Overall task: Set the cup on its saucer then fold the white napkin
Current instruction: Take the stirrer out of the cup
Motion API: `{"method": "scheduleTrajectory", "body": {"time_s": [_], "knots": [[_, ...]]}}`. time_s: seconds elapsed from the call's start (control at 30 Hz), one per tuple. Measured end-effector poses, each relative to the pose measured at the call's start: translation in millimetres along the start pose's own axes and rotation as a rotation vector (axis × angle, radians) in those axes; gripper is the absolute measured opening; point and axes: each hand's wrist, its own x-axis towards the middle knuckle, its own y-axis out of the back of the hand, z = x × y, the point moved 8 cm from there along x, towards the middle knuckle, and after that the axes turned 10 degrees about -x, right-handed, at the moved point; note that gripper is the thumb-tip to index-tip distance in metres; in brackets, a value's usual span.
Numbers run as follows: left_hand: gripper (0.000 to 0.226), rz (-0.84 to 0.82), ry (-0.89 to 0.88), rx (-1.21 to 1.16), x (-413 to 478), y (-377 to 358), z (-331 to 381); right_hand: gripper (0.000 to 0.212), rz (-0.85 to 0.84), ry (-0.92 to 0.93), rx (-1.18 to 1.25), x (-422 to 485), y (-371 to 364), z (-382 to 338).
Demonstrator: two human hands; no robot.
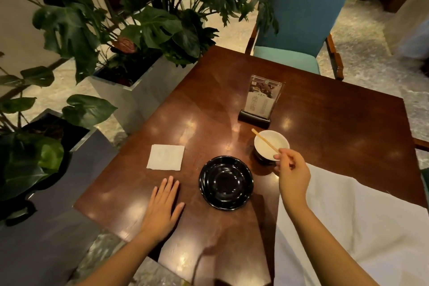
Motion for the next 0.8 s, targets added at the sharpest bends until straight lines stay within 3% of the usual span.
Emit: {"method": "scheduleTrajectory", "body": {"time_s": [0.23,0.43,0.57,0.8], "knots": [[0.075,0.142,0.238,0.009,-12,35,-75,0.021,-0.37,-0.442,0.424,-58,-99,7],[0.088,0.168,0.317,0.031,-9,59,-123,0.025,-0.564,-0.776,0.522,-120,-182,15],[0.087,0.123,0.309,0.038,-9,52,-132,0.025,-0.598,-0.813,0.407,-142,-213,15],[0.067,0.12,0.31,0.086,-10,50,-129,0.014,-0.685,-0.764,0.195,-160,-253,9]]}}
